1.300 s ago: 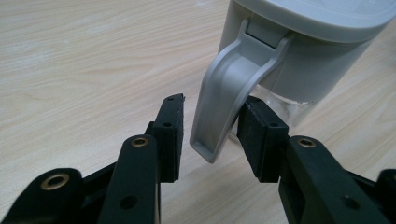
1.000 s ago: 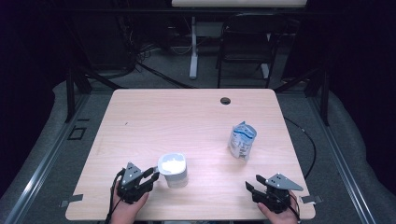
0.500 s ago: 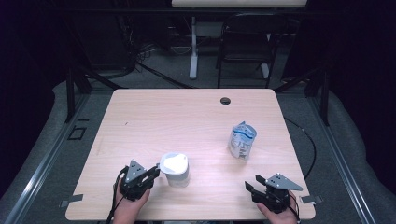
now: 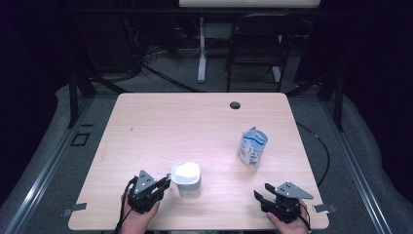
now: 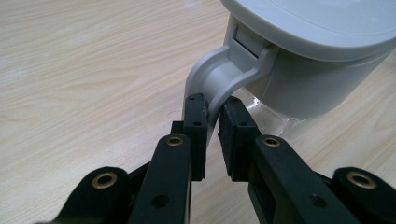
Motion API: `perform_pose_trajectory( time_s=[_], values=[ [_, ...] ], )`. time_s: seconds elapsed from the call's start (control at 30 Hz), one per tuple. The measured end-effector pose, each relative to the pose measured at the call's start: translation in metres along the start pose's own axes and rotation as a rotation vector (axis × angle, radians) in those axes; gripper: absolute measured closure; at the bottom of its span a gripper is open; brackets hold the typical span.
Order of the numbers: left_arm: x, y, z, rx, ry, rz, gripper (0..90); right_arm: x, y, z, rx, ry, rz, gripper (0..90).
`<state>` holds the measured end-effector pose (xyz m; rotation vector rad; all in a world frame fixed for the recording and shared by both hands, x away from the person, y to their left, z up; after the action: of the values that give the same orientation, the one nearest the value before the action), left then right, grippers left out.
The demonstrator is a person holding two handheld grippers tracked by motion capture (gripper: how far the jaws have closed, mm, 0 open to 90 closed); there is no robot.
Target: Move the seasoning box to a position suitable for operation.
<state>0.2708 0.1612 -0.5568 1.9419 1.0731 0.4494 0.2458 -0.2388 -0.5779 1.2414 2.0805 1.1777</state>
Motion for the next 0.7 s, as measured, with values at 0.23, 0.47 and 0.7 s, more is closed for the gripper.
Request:
perform_pose_trajectory(
  time_s=[0.23,0.47,0.7],
  values=[
    [-0.010,0.001,0.000,0.009,0.001,0.005,81.8,0.002,0.000,0.001,-0.001,0.004,-0.005,47.6],
    [-0.018,0.002,0.003,0.013,-0.025,0.021,81.9,0.004,0.001,0.001,-0.002,0.006,-0.014,47.6],
    [-0.019,0.001,0.002,0.013,-0.034,0.024,81.8,0.006,0.001,0.003,0.002,0.013,-0.020,47.6]
  ],
)
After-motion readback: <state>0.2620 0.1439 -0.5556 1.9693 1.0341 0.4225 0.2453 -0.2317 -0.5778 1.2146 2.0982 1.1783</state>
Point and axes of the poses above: each handheld gripper's, and its own axes: z roughly forward along the jaws, y roughly out of its top, x roughly to its left, the point moved 2 cm from there along z, roughly forward along the jaws, and after that the axes turned 2 degrees about -z, right-handed, at the moved point
